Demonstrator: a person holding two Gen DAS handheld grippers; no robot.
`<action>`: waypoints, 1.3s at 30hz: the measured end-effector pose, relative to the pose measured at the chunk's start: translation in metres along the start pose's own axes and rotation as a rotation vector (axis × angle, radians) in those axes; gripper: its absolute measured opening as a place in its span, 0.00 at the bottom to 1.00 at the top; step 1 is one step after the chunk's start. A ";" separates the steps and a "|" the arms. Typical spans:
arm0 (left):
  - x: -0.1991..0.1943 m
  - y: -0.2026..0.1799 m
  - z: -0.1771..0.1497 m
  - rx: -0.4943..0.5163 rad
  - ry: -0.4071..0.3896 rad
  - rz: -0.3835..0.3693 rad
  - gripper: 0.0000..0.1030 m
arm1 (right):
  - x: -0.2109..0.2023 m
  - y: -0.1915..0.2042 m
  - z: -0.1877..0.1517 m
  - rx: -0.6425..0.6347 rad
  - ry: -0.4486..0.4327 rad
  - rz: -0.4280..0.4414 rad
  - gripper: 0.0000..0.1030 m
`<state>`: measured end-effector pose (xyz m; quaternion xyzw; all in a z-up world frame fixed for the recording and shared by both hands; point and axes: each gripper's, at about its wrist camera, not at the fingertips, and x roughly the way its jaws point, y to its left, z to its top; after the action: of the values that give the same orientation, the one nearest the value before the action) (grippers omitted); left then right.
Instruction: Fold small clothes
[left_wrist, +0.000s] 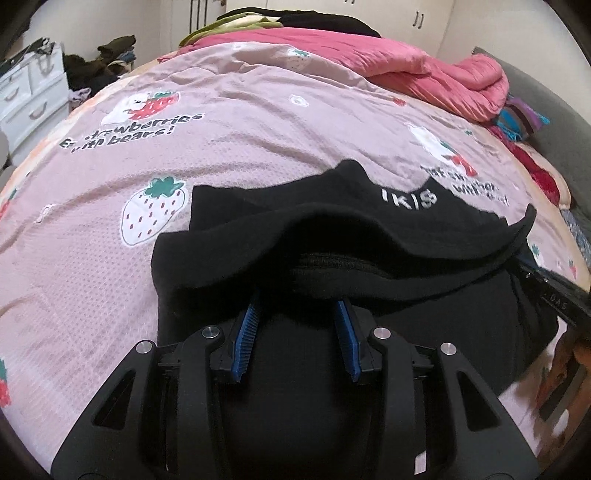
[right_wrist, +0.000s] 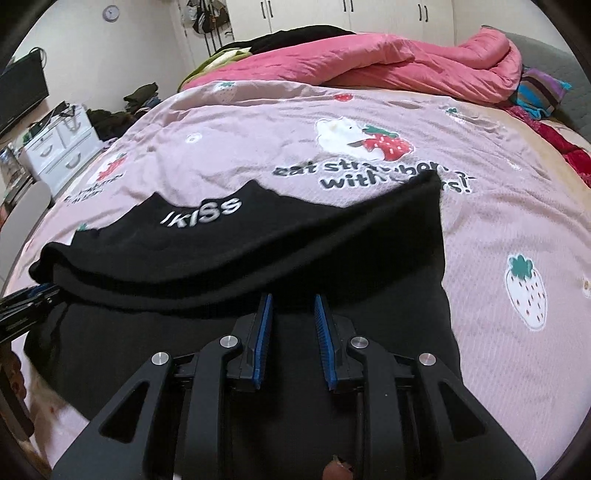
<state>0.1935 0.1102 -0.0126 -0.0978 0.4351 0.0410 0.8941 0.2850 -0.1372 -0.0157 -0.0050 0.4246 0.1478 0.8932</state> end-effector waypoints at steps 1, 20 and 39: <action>0.001 0.002 0.003 -0.008 -0.004 -0.001 0.30 | 0.003 -0.002 0.002 0.011 0.003 -0.002 0.22; 0.001 0.061 0.025 -0.164 -0.066 0.046 0.48 | 0.000 -0.071 0.018 0.124 -0.020 -0.079 0.36; -0.044 0.048 0.044 -0.089 -0.236 0.044 0.04 | -0.038 -0.073 0.026 0.138 -0.170 0.008 0.07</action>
<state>0.1922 0.1663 0.0419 -0.1224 0.3267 0.0909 0.9328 0.3016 -0.2132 0.0219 0.0707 0.3564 0.1216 0.9237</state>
